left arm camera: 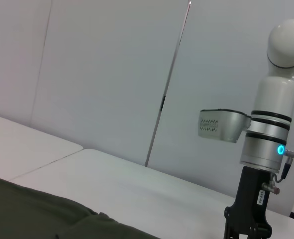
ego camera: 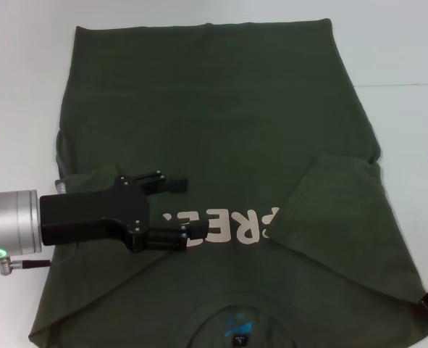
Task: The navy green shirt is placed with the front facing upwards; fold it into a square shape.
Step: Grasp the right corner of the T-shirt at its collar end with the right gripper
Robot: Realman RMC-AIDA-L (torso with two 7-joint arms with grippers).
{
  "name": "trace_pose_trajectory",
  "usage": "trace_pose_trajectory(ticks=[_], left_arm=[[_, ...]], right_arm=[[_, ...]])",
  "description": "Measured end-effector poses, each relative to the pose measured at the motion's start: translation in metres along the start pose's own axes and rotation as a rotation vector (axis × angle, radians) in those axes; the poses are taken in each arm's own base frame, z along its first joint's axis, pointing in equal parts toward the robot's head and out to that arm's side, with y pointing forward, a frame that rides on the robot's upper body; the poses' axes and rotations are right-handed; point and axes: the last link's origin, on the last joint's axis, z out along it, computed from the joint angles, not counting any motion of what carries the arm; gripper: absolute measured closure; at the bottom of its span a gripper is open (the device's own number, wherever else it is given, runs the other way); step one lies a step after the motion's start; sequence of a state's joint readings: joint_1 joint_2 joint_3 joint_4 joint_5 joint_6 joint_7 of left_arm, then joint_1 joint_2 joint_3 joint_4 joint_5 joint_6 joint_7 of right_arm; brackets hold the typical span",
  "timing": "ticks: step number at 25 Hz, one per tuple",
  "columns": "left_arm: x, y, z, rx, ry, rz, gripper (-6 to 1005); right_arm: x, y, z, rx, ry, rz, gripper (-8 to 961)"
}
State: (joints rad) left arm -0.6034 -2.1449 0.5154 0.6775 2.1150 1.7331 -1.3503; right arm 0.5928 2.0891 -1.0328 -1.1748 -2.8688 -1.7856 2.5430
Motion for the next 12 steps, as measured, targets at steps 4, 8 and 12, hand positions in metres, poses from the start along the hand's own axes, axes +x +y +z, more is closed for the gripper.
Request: trace_pose_trajectory(ticks=[4,8,12], left_arm=[[0.0012,-0.0007,-0.0001,0.003,0.005,0.004,50],[0.0022,-0.0022,-0.0009,0.012,0.01,0.007,49],[0.0008,-0.0023,-0.0018,0.018,0.01,0.003,49]], right_arm=[[0.0,0.0008,0.0011,0.012,0.014,-0.004,548],[-0.0015,0.0026,0.0007,0.011,0.007,-0.011,660],[-0.0016,0.0041,0.002,0.009,0.016,-0.021,739]])
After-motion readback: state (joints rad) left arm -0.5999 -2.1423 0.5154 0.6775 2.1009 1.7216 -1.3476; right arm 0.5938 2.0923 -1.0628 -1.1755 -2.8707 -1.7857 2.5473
